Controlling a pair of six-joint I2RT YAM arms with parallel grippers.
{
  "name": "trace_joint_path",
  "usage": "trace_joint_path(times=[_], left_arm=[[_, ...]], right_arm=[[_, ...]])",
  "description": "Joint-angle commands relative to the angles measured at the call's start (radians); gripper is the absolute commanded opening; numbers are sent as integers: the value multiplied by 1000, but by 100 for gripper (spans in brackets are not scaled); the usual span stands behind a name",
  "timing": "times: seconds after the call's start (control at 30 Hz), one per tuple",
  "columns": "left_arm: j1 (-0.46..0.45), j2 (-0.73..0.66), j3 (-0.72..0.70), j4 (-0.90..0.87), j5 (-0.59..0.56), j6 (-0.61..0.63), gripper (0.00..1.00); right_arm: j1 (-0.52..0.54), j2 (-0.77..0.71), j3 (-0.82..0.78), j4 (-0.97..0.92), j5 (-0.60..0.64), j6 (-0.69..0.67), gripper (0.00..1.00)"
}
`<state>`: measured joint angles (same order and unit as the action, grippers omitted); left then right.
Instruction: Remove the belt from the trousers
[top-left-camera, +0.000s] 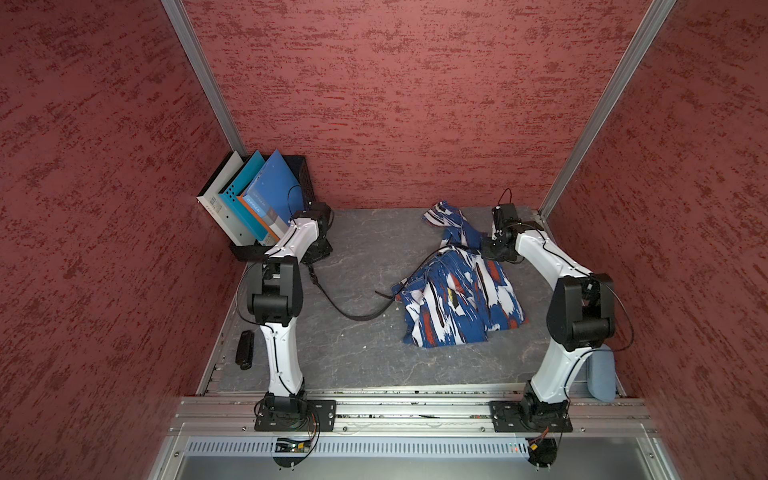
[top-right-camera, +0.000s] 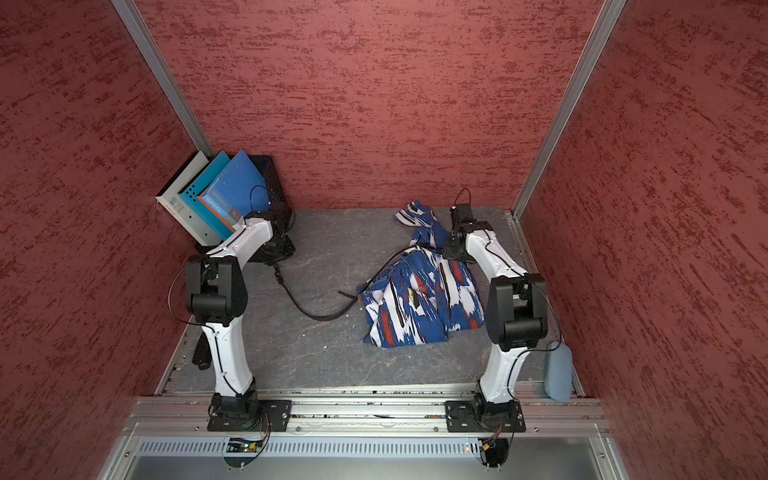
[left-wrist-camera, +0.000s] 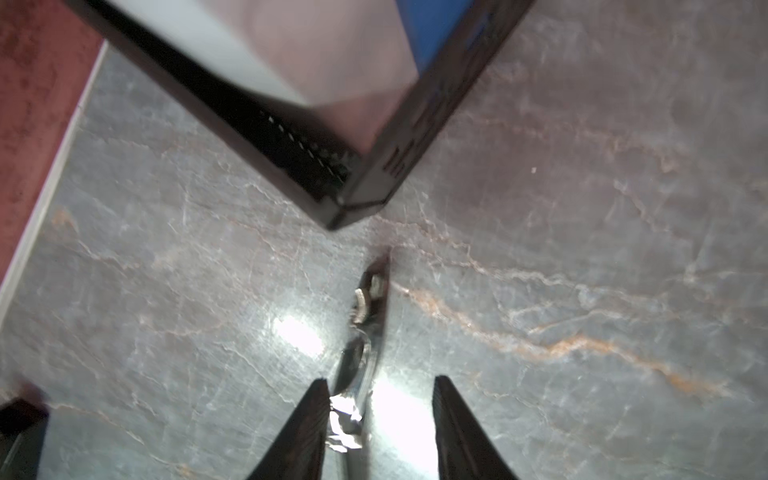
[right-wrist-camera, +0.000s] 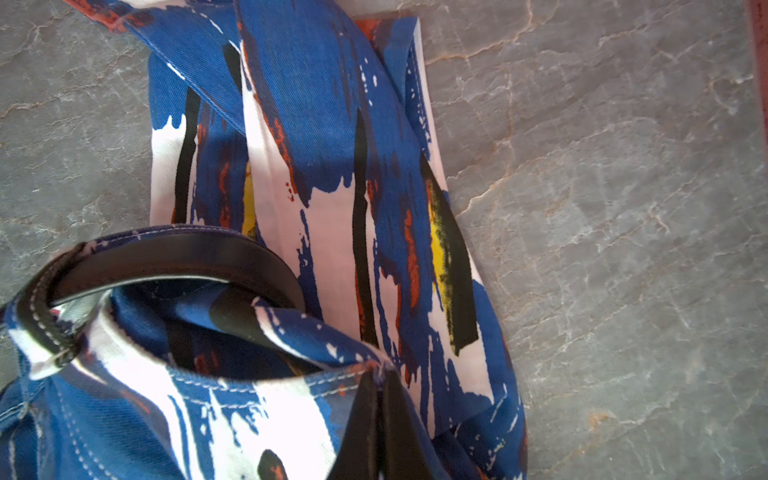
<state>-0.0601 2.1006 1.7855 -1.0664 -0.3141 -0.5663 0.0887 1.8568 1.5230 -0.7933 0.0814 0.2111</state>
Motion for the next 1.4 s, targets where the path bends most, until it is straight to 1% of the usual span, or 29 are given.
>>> trace_joint_path(times=[0.0, 0.1, 0.17, 0.2, 0.23, 0.3, 0.37, 0.4, 0.47, 0.5, 0.57, 0.63, 0.67, 0.7, 0.77, 0.83, 0.9, 0.93, 0.97, 1.07, 1.1, 1.17, 1.23, 1.27, 1.3, 1.33, 1.37], left_arm=[[-9, -1, 58, -45, -59, 39, 52], [-7, -21, 107, -74, -57, 42, 54], [-23, -78, 131, -72, -6, 23, 54], [-35, -110, 127, -49, 35, 13, 54], [-55, -146, 121, -14, 105, -7, 54], [-100, -189, 91, 86, 286, -68, 56], [-160, -206, 19, 260, 490, -170, 58], [-184, -200, -20, 347, 563, -227, 59], [-237, -155, -58, 461, 667, -395, 59], [-259, -131, -63, 497, 699, -459, 58], [-313, -92, -63, 554, 728, -589, 56], [-363, -64, -70, 631, 745, -690, 56], [-386, -45, -57, 665, 753, -705, 56], [-406, -6, 4, 648, 753, -676, 56], [-437, 95, 210, 472, 726, -541, 56], [-467, 223, 453, 269, 677, -385, 56], [-482, 341, 662, 118, 685, -315, 56], [-487, 389, 746, 46, 689, -305, 56], [-491, 413, 786, 12, 697, -299, 56], [-507, 415, 764, 41, 740, -239, 58], [-507, 414, 766, 26, 732, -188, 59], [-507, 402, 768, -38, 655, -58, 59], [-508, 384, 761, -86, 574, 138, 59], [-518, 369, 748, -98, 539, 265, 59], [-534, 352, 720, -102, 485, 390, 59], [-549, 331, 683, -95, 430, 484, 59], [-550, 306, 621, -74, 411, 552, 59]], right_arm=[[-6, -33, 12, 6, -10, -7, 0], [-7, -33, 11, 11, -11, -6, 0], [-7, -32, 9, 12, -10, -1, 0], [-6, -32, 9, 13, -9, 1, 0], [-6, -33, 6, 16, -11, 5, 0], [-6, -32, -1, 20, -16, 13, 0], [-6, -29, -3, 22, -22, 22, 0], [-4, -27, -4, 21, -23, 25, 0], [-4, -29, -2, 19, -26, 26, 0], [-5, -32, -1, 17, -26, 27, 0], [-4, -36, -1, 13, -20, 23, 0], [-4, -38, -4, 13, -21, 21, 0], [-4, -38, -6, 12, -23, 21, 0], [-5, -39, -10, 12, -25, 22, 0], [-4, -42, -18, 14, -29, 26, 0], [-4, -50, -28, 18, -35, 27, 0], [-4, -53, -33, 17, -35, 24, 0], [-6, -55, -35, 18, -33, 24, 0], [-4, -58, -38, 19, -31, 20, 0], [-4, -69, -55, 28, -32, 22, 0], [-4, -70, -59, 28, -31, 24, 0], [-4, -77, -70, 34, -35, 27, 0], [-6, -81, -80, 39, -36, 24, 0], [-5, -81, -83, 39, -37, 23, 0], [-5, -82, -86, 41, -37, 22, 0], [-5, -80, -88, 43, -38, 22, 0], [-4, -77, -89, 45, -40, 22, 0]])
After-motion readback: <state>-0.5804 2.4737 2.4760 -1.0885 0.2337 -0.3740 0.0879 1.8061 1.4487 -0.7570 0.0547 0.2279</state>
